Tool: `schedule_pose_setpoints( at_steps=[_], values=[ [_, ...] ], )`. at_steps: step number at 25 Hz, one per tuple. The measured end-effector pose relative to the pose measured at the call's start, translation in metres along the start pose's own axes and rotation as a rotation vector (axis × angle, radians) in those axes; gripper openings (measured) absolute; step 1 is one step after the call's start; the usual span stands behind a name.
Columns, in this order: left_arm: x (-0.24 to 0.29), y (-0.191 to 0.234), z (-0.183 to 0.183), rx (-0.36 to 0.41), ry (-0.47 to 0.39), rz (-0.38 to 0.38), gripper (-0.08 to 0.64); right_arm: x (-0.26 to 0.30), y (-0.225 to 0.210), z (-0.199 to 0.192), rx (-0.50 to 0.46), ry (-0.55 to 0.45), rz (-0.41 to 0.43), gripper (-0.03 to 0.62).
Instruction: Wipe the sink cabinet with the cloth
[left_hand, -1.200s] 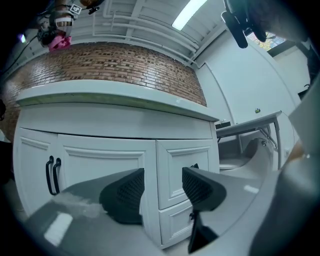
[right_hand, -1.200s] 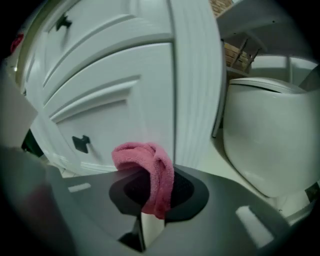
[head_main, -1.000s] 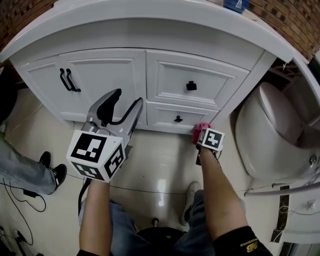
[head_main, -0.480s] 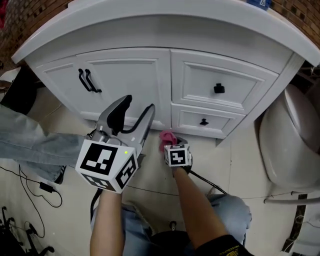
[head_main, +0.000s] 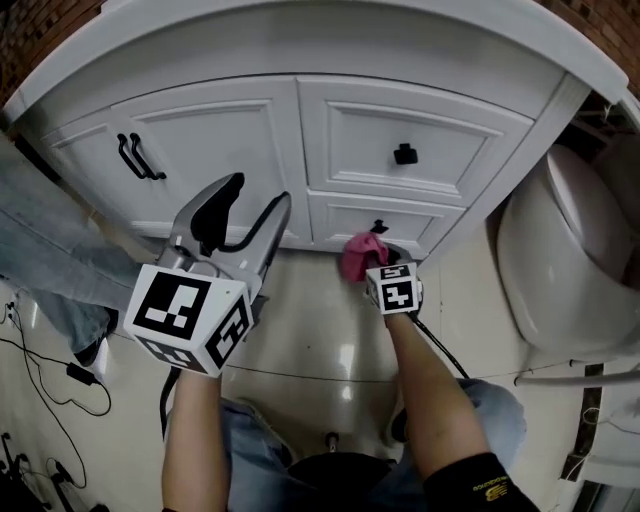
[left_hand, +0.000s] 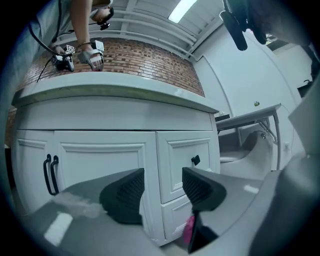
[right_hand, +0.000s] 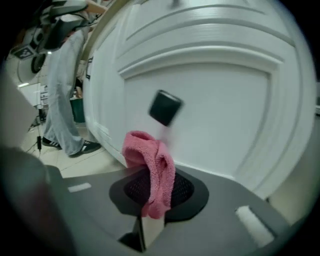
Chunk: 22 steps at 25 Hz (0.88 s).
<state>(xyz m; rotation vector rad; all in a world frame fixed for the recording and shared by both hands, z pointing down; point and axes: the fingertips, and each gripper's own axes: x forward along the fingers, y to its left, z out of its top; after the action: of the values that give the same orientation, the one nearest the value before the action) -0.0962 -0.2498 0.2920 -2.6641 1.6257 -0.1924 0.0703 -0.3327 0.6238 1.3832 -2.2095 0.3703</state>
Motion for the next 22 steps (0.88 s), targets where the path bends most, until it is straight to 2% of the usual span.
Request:
schedule_pose_setpoints(
  at_steps=[2,4,5,7,10,12,16,18,21,22],
  values=[
    [0.002,-0.009,0.003,0.006,-0.004,-0.016,0.236,-0.026,-0.063,-0.034,0.131,0.052,-0.194,0.055],
    [-0.001,-0.017,0.005,0.018,-0.002,-0.03,0.236,-0.059,-0.122,-0.058,0.305,0.06,-0.373,0.055],
    [-0.003,-0.02,0.007,0.025,-0.002,-0.035,0.236,-0.073,-0.141,-0.059,0.372,0.037,-0.416,0.055],
    [-0.008,-0.023,0.013,0.032,-0.008,-0.038,0.236,-0.09,-0.159,-0.052,0.399,0.007,-0.432,0.055],
    [-0.022,-0.024,0.019,0.016,-0.014,-0.023,0.236,-0.101,-0.144,-0.032,0.332,-0.018,-0.387,0.055],
    [-0.032,-0.028,0.022,-0.005,-0.02,-0.017,0.236,-0.116,-0.124,-0.011,0.328,-0.066,-0.363,0.055],
    [-0.047,-0.039,0.043,-0.045,-0.089,-0.017,0.236,-0.171,-0.123,0.067,0.292,-0.223,-0.382,0.055],
    [-0.06,-0.05,0.05,-0.069,-0.112,-0.025,0.236,-0.21,-0.117,0.109,0.206,-0.288,-0.371,0.055],
    [-0.08,-0.07,0.062,-0.061,-0.136,-0.045,0.236,-0.275,-0.078,0.164,-0.029,-0.383,-0.295,0.055],
    [-0.087,-0.078,0.067,-0.055,-0.147,-0.052,0.236,-0.299,-0.06,0.178,-0.082,-0.423,-0.264,0.055]
  ],
)
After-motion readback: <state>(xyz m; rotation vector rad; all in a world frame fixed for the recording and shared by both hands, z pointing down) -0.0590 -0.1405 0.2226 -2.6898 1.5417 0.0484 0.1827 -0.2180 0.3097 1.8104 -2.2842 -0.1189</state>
